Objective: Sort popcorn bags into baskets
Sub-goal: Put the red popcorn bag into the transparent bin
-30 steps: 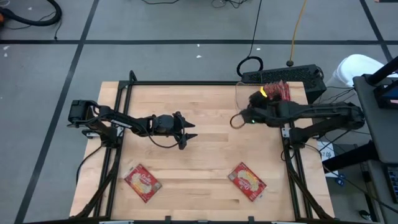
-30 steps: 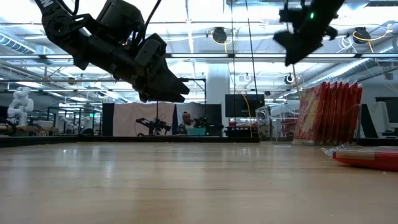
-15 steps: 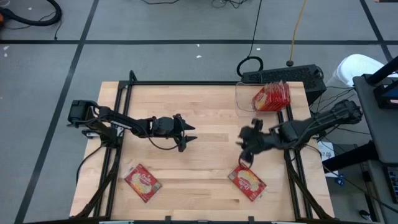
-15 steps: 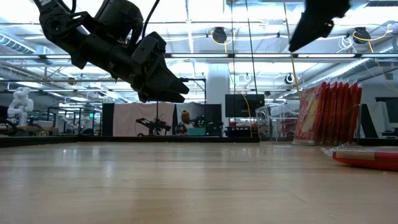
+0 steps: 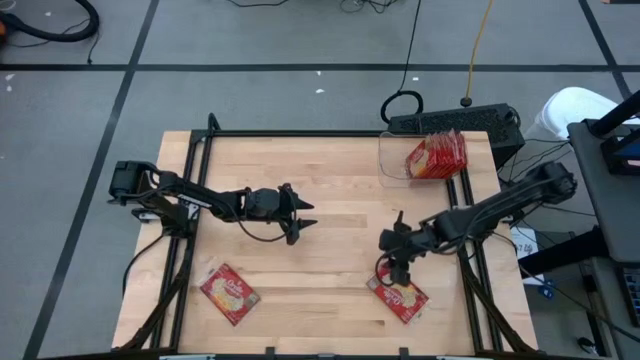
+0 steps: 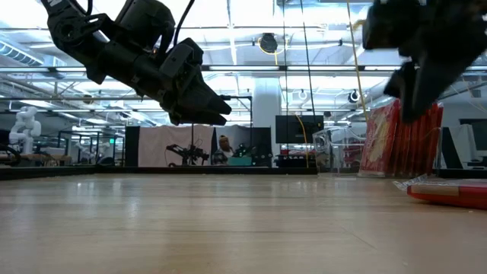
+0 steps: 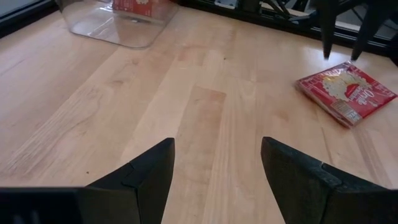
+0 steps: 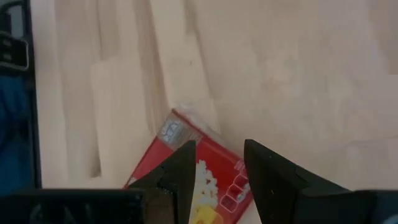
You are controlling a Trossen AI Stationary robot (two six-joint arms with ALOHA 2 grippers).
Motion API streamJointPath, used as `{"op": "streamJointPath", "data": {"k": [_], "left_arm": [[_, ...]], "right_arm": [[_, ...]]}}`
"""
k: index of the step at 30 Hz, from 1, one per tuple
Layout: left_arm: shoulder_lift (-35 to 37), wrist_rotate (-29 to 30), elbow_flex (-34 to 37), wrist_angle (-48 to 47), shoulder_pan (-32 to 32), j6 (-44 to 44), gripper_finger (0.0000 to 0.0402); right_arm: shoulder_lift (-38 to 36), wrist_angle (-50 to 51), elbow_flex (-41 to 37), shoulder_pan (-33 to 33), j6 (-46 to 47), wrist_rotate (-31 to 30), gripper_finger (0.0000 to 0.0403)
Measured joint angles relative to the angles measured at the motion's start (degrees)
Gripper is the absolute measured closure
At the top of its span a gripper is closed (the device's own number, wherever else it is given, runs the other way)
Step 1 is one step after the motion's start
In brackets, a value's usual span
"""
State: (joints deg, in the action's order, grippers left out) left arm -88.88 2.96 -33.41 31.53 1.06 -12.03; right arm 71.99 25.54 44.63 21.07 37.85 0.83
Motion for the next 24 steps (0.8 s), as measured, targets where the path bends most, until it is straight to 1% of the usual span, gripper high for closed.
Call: {"op": "streamJointPath", "data": {"k": [3, 6, 10, 12, 14, 16, 19, 21, 24], "left_arm": [[0.0, 0.0, -0.02, 0.0, 0.0, 0.0, 0.0156], [0.0, 0.01, 0.0, 0.02, 0.0, 0.0, 0.0156], [0.0, 0.0, 0.0, 0.03, 0.0, -0.02, 0.0156], [0.0, 0.02, 0.0, 0.04, 0.0, -0.02, 0.0156], [0.0, 0.0, 0.0, 0.04, 0.0, -0.15, 0.0156], [0.0, 0.02, -0.02, 0.05, 0.0, -0.15, 0.0156], [0.0, 0.0, 0.0, 0.04, 0.0, -0.16, 0.0156], [0.0, 0.02, -0.02, 0.03, 0.0, -0.17, 0.0156], [0.0, 0.02, 0.0, 0.02, 0.0, -0.18, 0.0156]], "right_arm": [[0.47, -5.11, -3.75, -0.2, -0.43, 1.98, 0.0273], [1.16, -8.01, -6.8, -0.51, -0.74, 3.68, 0.0272], [1.33, -13.76, -10.19, -1.05, -2.01, 4.09, 0.0268], [1.35, -15.95, -11.69, -1.12, -2.82, 4.21, 0.0256], [1.35, -18.22, -12.43, -1.23, -3.36, 4.02, 0.0237], [1.31, -18.37, -12.89, -1.23, -4.02, 3.74, 0.0214], [1.37, -18.02, -13.67, -1.23, -4.7, 0.42, 0.0187], [1.35, -18.68, -14.01, -1.25, -6.15, -0.73, 0.0177], [1.35, -21.5, -15.22, -1.49, -6.92, -0.28, 0.0173]]}}
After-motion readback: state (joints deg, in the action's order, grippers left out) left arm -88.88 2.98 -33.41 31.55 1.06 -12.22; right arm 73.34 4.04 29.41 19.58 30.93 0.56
